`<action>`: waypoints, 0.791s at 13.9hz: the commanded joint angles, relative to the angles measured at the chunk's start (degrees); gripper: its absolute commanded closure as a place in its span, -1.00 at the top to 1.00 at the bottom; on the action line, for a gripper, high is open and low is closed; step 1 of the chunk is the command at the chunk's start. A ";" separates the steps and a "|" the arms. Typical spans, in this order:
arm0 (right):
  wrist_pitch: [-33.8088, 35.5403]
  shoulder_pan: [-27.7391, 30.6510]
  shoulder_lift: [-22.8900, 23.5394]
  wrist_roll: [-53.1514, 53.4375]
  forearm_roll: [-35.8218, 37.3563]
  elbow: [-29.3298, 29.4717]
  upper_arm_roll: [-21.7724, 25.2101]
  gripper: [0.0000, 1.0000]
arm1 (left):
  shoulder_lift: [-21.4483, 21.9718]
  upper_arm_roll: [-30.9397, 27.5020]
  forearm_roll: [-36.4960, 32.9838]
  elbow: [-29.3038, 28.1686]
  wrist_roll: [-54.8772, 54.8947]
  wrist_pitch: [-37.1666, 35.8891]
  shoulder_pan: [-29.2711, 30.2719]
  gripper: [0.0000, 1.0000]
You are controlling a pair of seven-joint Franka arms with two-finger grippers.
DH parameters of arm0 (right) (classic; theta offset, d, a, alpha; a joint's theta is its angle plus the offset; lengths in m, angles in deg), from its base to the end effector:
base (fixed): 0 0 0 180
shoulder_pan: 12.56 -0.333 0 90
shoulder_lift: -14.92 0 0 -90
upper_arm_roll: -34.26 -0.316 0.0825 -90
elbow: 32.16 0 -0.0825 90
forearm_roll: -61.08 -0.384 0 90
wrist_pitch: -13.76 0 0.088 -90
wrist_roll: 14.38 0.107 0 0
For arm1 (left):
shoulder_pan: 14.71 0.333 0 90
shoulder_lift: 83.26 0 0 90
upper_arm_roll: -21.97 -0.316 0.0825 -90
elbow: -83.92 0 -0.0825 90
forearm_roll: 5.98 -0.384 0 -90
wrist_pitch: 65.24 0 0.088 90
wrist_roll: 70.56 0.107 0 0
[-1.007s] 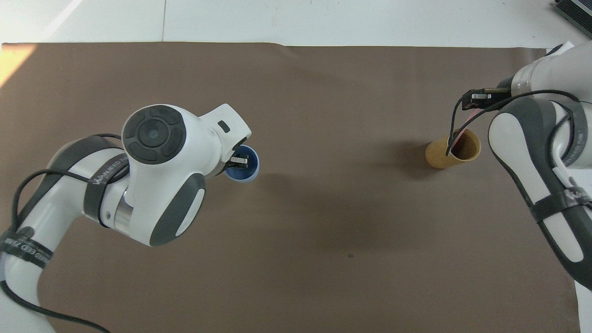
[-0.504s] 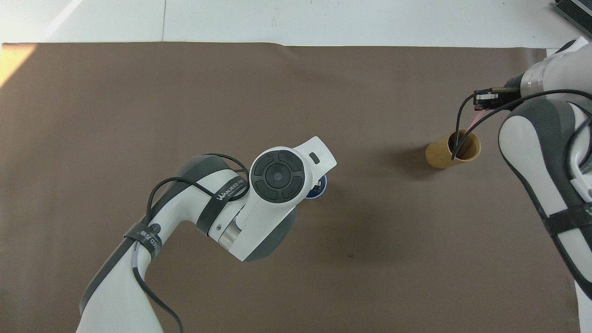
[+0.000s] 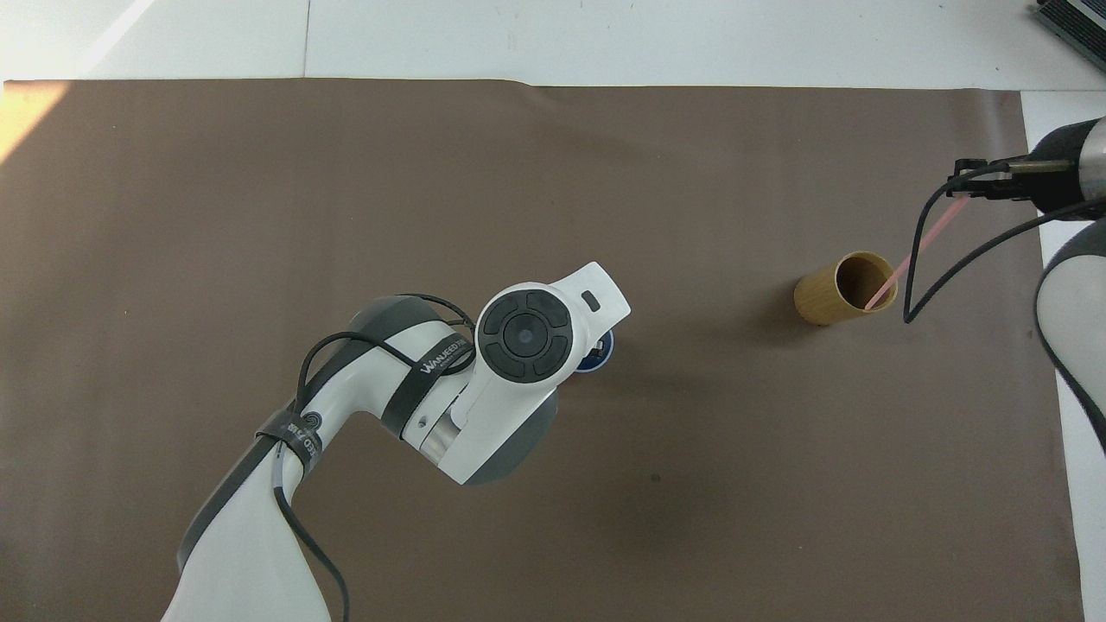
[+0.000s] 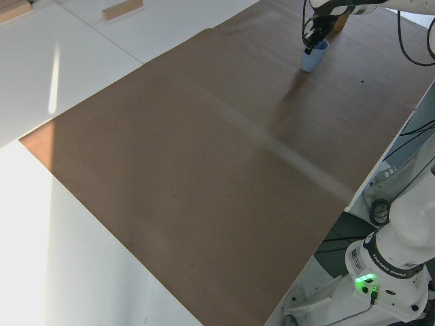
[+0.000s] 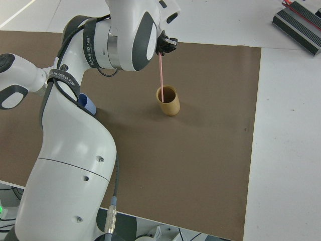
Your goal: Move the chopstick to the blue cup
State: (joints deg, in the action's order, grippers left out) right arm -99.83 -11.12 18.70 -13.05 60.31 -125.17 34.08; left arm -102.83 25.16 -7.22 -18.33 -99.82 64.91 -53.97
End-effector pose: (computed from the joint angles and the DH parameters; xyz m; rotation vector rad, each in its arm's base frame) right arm 0.6093 -0.0126 0.6024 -3.0938 0.0755 -0.4570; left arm 0.4863 -0.4401 0.3779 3.0285 -0.3627 0.1800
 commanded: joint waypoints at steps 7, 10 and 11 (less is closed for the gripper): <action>-17.94 -9.42 -11.49 -0.63 -4.24 -13.73 -0.43 -1.00 | 3.82 -1.70 -1.04 2.58 -4.58 -6.72 1.45 1.00; -24.39 -14.60 -16.08 0.68 -4.24 -20.79 -0.43 -1.00 | 9.18 -1.70 -1.04 3.03 -2.57 -9.73 6.72 1.00; -24.40 -16.45 -16.61 2.52 -4.24 -21.15 -0.52 -1.00 | 11.02 -1.70 -1.04 2.94 -0.12 -11.56 8.30 1.00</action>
State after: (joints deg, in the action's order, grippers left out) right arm -122.28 -24.96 6.47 -12.34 57.22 -141.37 33.48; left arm -96.17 22.99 -7.25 -14.35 -102.36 56.69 -48.94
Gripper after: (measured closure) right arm 0.912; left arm 0.040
